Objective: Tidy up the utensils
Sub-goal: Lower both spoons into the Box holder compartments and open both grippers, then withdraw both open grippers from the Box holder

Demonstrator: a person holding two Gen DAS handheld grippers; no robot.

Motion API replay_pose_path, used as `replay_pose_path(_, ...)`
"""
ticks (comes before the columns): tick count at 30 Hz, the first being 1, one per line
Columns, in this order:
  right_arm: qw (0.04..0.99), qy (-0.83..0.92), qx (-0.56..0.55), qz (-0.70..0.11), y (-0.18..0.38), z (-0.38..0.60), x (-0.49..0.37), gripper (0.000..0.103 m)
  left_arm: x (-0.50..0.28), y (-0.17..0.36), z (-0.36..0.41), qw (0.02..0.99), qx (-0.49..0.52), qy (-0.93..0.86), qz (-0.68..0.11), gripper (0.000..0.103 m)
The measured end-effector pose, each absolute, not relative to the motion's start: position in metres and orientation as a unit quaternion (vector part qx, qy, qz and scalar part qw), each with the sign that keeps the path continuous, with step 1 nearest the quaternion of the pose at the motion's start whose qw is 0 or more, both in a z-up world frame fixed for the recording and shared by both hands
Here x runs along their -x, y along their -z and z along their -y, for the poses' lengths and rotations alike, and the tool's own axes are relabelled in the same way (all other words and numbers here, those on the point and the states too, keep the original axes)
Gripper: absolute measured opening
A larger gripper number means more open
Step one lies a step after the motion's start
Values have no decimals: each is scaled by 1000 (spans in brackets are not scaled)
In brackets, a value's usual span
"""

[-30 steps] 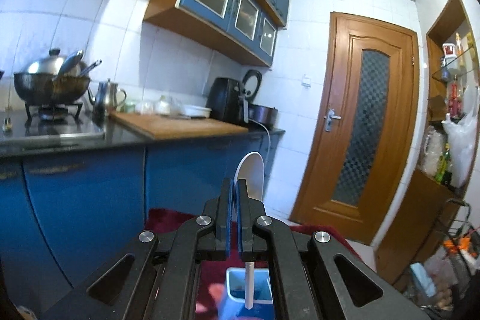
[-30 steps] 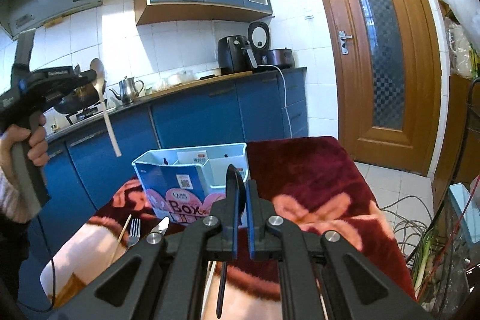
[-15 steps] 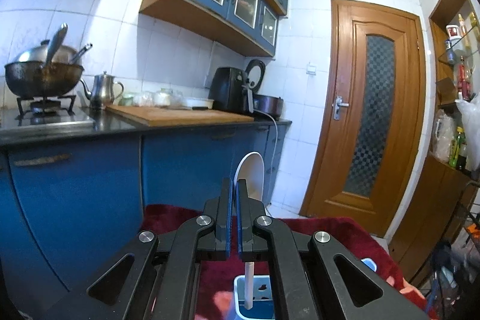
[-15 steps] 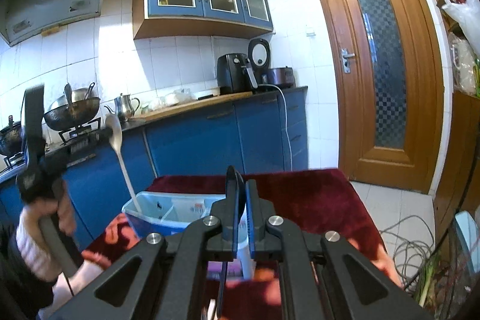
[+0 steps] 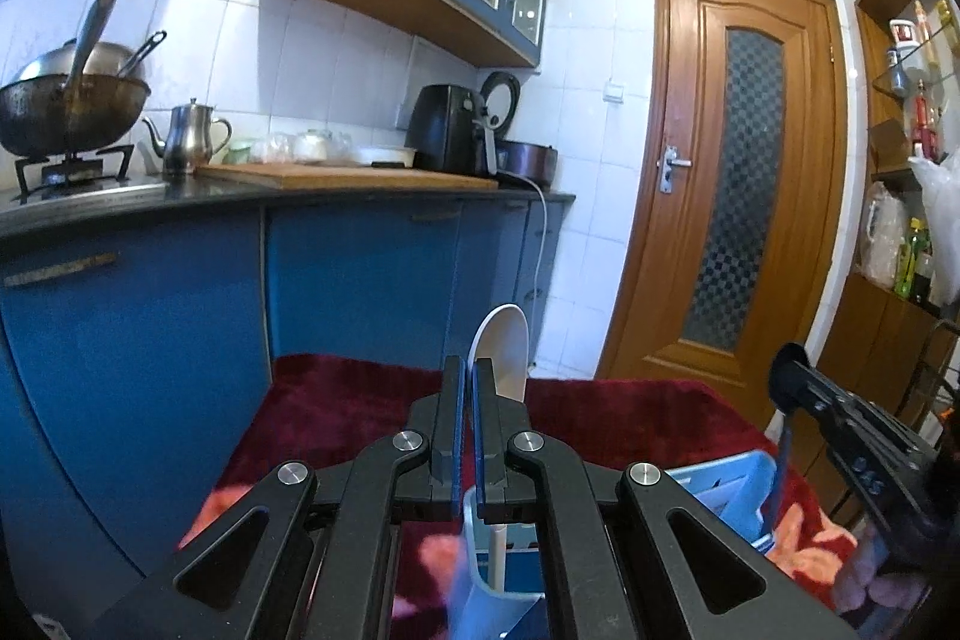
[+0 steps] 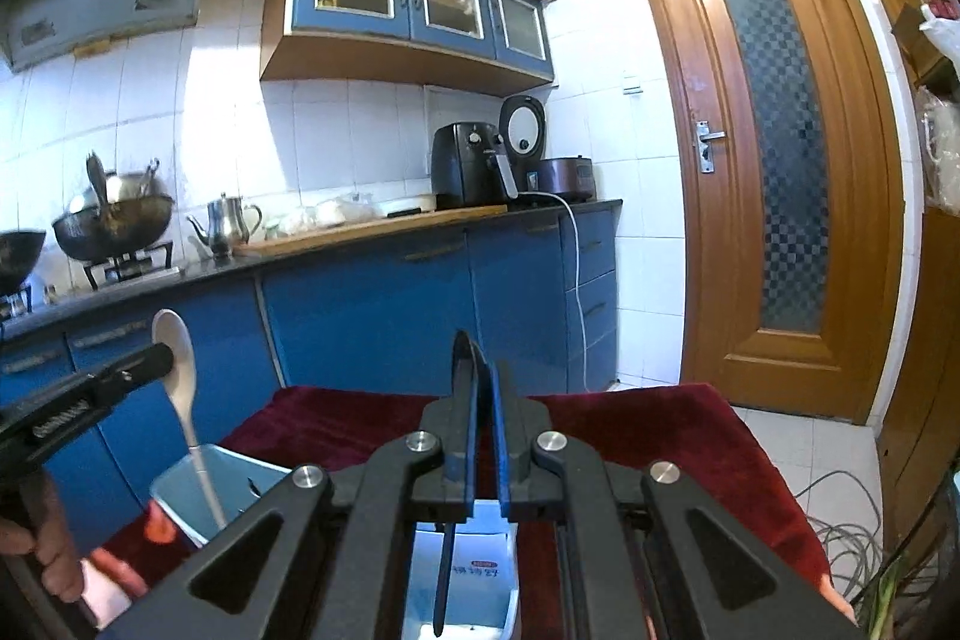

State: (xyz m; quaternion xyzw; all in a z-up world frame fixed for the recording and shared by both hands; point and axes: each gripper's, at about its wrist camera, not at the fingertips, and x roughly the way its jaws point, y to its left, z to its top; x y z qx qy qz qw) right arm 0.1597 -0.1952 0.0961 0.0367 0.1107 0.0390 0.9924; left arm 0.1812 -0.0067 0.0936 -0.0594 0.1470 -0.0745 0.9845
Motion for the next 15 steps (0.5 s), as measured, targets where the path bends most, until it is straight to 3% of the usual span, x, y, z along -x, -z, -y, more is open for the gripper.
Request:
replay_pose_path(9, 989, -49, -22, -136, -83, 194, -165, 8, -179, -81, 8, 979, 64, 78, -179, 2)
replay_pose_path(11, 989, -55, -26, -138, -83, 194, -163, 17, -179, -81, 8, 977, 64, 80, -186, 4)
replay_pose_path(13, 989, -59, -31, -136, -85, 195, -159, 27, -178, -82, 9, 976, 63, 83, -192, 15)
replay_pose_path(15, 989, -59, -34, -135, -87, 196, -157, 28, -176, -84, 9, 975, 62, 86, -194, 18)
